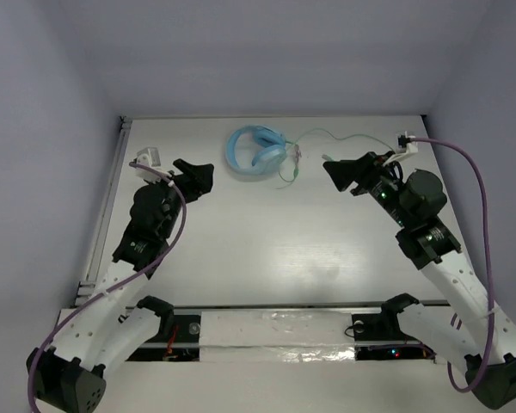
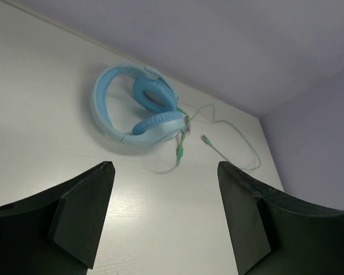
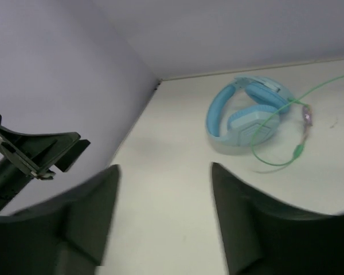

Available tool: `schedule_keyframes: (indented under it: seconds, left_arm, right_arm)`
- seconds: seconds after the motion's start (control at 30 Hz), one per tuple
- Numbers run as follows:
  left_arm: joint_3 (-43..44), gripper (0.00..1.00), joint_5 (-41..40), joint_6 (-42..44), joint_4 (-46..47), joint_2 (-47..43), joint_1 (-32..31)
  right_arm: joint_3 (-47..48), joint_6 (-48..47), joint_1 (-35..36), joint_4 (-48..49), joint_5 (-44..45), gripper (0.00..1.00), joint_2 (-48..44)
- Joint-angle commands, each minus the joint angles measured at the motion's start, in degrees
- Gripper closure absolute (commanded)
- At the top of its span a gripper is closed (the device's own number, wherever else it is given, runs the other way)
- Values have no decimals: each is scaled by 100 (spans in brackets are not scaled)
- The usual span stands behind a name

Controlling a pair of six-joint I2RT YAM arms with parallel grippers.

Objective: Wrap the headphones

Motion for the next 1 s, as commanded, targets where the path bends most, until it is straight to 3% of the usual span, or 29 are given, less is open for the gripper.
schedule_keyframes:
  seconds: [0.0, 0.07, 0.1, 0.13, 0.2, 0.23, 0.27, 0.33, 0.53, 0.6, 0.63, 0.67, 0.7, 0.73, 0.8, 0.83, 0.97]
  left_arm:
    - [142, 29, -14, 59, -8, 248, 5]
    - [274, 34, 4, 103, -70, 537, 5]
    - [309, 37, -83, 51, -113, 635, 5]
    - [353, 40, -136, -1, -149, 714, 5]
    - [389, 56, -250, -37, -105, 934, 5]
    - [397, 64, -286, -89, -88, 1013, 5]
    - [424, 84, -303, -73, -18, 1179, 5]
    - [468, 100, -347, -81, 35, 1373, 5]
    - [950, 100, -681, -90, 334, 2602, 57]
    - [1424, 84, -751, -2, 229, 3314, 58]
    - [1600, 74, -761, 7, 194, 3569, 58]
    - [1924, 63, -787, 50, 150, 3806, 58]
    - [2075, 41, -891, 120, 124, 4287, 58]
    - [2241, 32, -945, 156, 89, 4544, 58]
    - [2804, 24, -1006, 374, 1, 5271, 58]
    - [3067, 24, -1085, 437, -130, 5529, 58]
    - [4473, 25, -1051, 718, -693, 6828, 58]
  right_arm:
    - [208, -113, 37, -123, 244, 40, -116]
    - [208, -113, 37, -158, 288, 59, -108]
    - [199, -105, 37, -149, 305, 79, -99]
    - [199, -96, 37, -132, 305, 84, -73]
    - [208, -96, 37, -140, 279, 100, -29]
    - [225, -96, 37, -140, 279, 100, 24]
    - [217, -96, 37, -132, 262, 100, 42]
    - [199, -96, 37, -88, 244, 100, 85]
    - [173, -122, 37, 8, 332, 100, 323]
    - [85, -122, 37, 96, 384, 100, 428]
    - [50, -105, 37, 166, 393, 94, 463]
    - [15, -61, 37, 228, 376, 85, 516]
    - [-55, -35, 37, 307, 245, 61, 603]
    - [-82, -8, 37, 438, 174, 49, 639]
    - [-117, 62, 37, 527, -36, 28, 718]
    - [-135, 71, 37, 597, -81, 24, 779]
    - [-144, 45, 37, 624, -160, 23, 850]
